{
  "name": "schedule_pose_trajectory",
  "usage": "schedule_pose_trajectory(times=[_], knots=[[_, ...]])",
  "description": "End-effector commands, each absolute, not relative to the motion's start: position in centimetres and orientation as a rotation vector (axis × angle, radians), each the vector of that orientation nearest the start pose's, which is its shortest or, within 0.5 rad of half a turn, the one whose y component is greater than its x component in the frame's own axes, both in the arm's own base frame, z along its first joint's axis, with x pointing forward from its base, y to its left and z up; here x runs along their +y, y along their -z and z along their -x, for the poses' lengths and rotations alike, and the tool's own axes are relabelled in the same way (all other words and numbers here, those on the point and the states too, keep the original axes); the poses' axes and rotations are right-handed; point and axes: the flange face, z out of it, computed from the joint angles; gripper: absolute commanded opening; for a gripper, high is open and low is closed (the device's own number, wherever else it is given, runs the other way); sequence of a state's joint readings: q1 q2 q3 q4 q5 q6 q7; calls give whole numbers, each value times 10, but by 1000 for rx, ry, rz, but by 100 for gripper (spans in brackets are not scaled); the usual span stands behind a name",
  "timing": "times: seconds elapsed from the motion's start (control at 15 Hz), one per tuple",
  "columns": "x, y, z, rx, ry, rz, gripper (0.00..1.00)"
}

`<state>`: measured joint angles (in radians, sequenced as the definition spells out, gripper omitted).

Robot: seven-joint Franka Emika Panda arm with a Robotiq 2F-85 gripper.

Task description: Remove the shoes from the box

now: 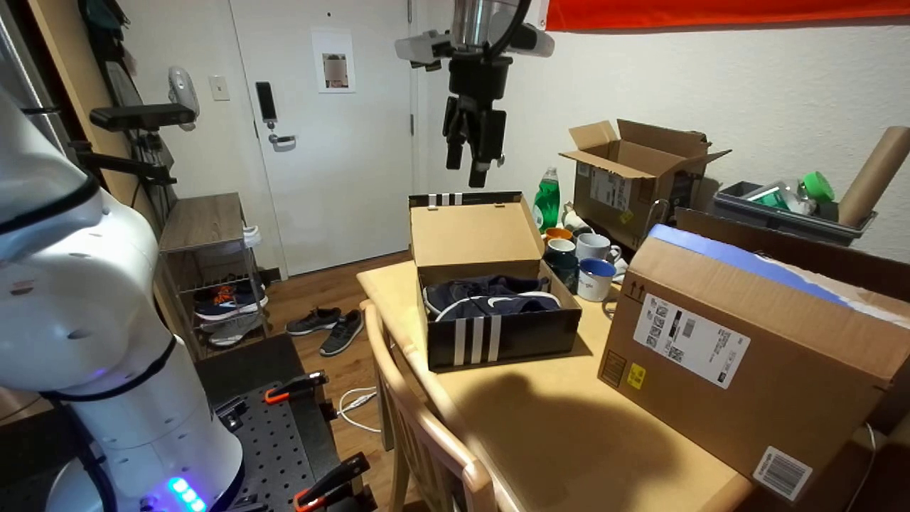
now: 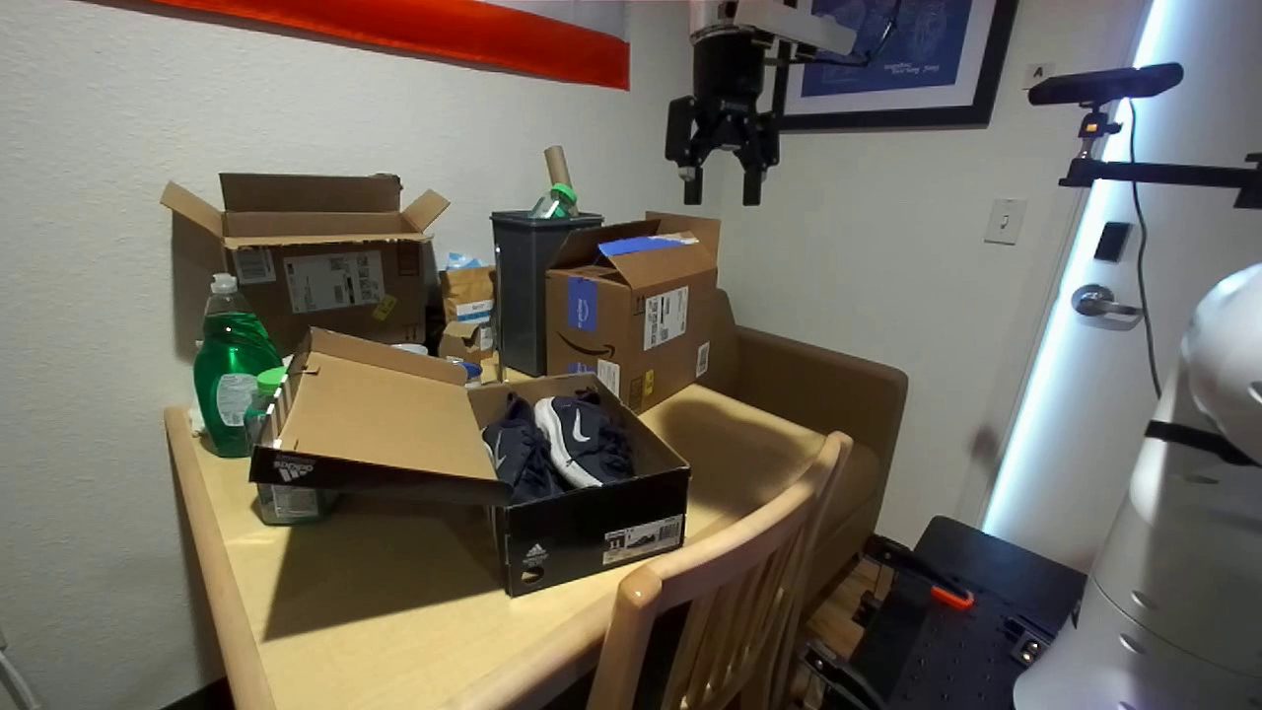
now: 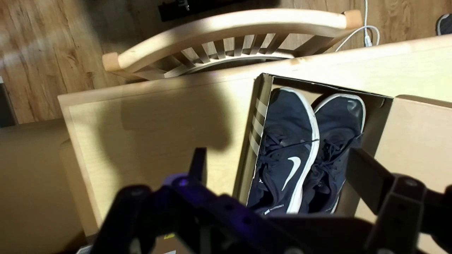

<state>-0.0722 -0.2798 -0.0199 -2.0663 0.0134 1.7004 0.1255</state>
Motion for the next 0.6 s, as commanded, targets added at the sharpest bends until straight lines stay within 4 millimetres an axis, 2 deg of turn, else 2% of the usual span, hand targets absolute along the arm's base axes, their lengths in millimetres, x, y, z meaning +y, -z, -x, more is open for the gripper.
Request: schedule_pose_trajectory(times=[0.0, 0.53], knots=[[-37, -545, -477, 349, -191, 3118, 100], [-18, -530, -503, 287, -255, 3133, 100]])
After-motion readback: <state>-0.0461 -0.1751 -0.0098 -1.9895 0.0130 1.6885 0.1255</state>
